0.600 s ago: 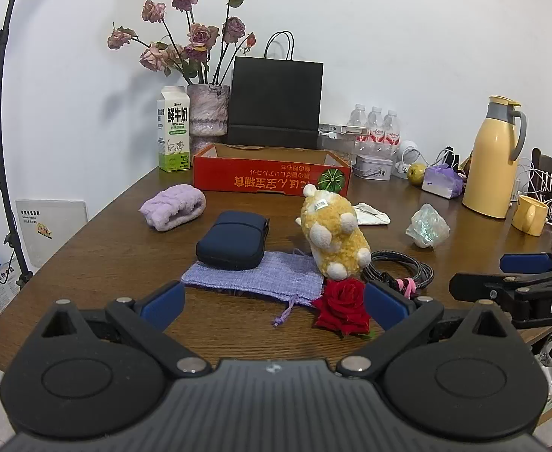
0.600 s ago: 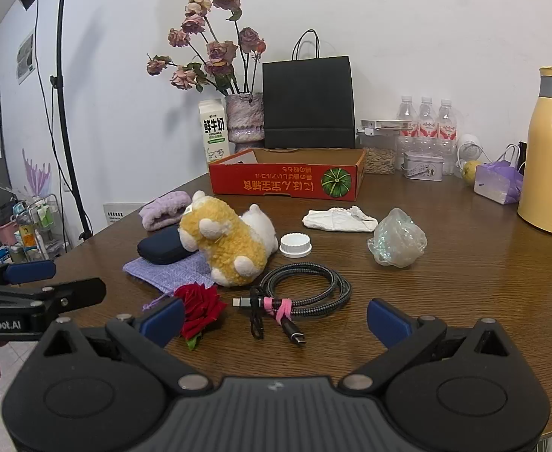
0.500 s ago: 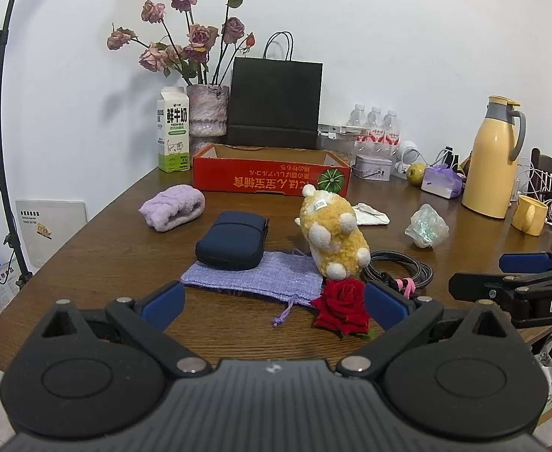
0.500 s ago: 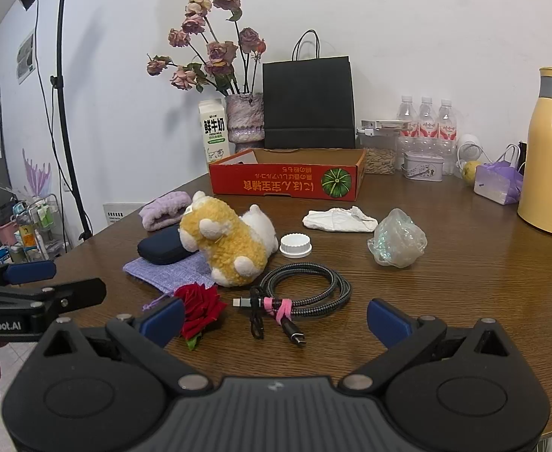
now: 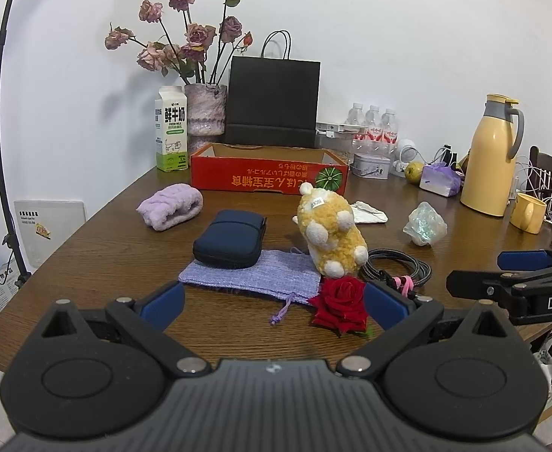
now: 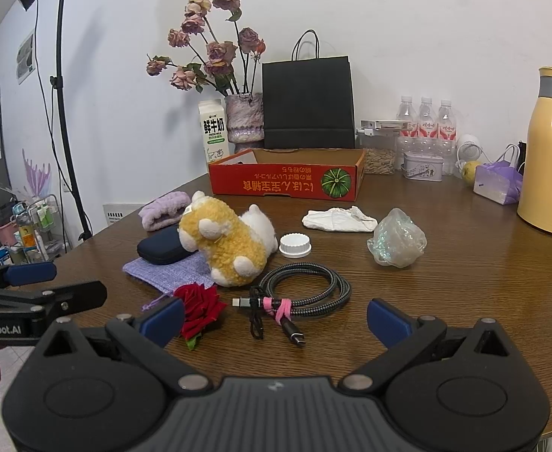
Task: Organize objects
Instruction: 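Move the left tool toward the red rose while the right tool approaches the braided cable, then close the left gripper on the red rose while the right gripper grasps the braided cable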
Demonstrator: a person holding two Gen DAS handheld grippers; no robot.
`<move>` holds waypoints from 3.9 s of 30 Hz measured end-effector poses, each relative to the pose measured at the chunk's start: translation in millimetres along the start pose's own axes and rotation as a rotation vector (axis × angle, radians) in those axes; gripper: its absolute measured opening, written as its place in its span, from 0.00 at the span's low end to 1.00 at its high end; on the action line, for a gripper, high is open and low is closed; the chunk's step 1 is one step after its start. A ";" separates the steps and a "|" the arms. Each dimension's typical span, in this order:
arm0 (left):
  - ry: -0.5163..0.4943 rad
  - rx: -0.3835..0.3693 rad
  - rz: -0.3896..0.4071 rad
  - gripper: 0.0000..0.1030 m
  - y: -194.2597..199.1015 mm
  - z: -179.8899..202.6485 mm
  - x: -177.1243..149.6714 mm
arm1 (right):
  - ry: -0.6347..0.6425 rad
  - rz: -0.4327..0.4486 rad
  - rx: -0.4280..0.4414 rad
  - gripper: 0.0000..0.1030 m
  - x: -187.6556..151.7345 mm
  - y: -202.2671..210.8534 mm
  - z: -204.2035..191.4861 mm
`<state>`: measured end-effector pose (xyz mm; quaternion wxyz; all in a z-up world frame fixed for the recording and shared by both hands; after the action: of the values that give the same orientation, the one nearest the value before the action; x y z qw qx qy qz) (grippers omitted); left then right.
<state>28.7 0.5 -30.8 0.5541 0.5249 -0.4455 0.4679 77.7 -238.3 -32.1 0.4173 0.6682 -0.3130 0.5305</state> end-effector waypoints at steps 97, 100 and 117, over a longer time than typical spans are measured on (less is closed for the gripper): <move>-0.159 -0.056 -0.160 0.75 -84.1 62.5 -37.0 | 0.123 -0.148 0.168 1.00 -18.8 -90.5 49.3; -0.174 -0.052 -0.160 0.73 -85.8 63.4 -37.0 | 0.139 -0.159 0.196 1.00 -18.5 -96.3 47.2; -0.181 -0.065 -0.188 0.56 -93.4 61.4 -34.9 | 0.209 -0.257 0.302 1.00 -18.6 -134.5 42.3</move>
<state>114.9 -63.6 -77.4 0.5698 0.5863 -0.4572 0.3500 207.9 -215.1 -84.2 0.4069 0.6990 -0.0974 0.5799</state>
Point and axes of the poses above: each gripper's, at about its wrist camera, not at the fingertips, and y roughly against the way its jaws point, z to its right, x to its top, the point moved 4 cm from there along -y, roughly the way its jaws point, and after that the axes turned 13 degrees about z, right-handed, at the moved point
